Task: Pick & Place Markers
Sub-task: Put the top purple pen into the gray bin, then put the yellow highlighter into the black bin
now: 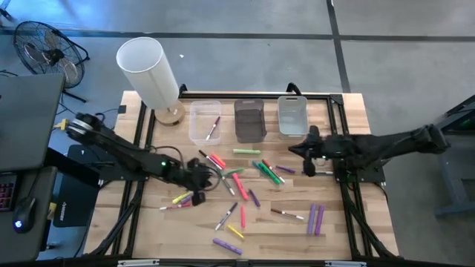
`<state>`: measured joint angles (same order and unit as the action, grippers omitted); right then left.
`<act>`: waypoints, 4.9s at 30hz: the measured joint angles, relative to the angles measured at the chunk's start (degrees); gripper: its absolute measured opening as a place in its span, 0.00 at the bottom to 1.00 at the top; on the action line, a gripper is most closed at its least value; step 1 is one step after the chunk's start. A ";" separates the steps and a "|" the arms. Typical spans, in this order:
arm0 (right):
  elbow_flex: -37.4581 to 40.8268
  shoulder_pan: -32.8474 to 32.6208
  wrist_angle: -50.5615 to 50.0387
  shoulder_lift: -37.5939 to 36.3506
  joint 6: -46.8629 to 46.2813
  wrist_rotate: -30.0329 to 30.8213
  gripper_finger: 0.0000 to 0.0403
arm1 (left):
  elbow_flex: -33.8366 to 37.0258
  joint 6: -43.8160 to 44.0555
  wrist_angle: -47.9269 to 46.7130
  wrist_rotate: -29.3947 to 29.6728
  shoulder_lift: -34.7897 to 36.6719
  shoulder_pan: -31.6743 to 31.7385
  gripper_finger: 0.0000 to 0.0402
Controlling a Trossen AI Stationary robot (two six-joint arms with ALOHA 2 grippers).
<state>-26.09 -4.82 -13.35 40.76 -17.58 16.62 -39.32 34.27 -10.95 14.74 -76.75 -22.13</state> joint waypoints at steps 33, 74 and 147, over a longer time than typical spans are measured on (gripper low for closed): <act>-28.46 2.19 -31.51 59.78 0.74 -11.87 0.21 | 12.92 -11.68 -9.40 5.29 34.60 -0.02 0.00; -27.14 39.01 -21.36 32.66 -9.47 -10.58 0.07 | 8.37 -5.96 -3.01 25.16 24.35 0.02 0.40; -27.21 -26.38 -9.24 45.55 -50.54 12.72 0.00 | -6.18 21.52 -27.38 -8.39 -4.85 -0.04 0.40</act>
<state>-53.30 -31.20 -22.59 86.31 -68.12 29.34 -45.50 55.79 -38.33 6.35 -81.60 -22.17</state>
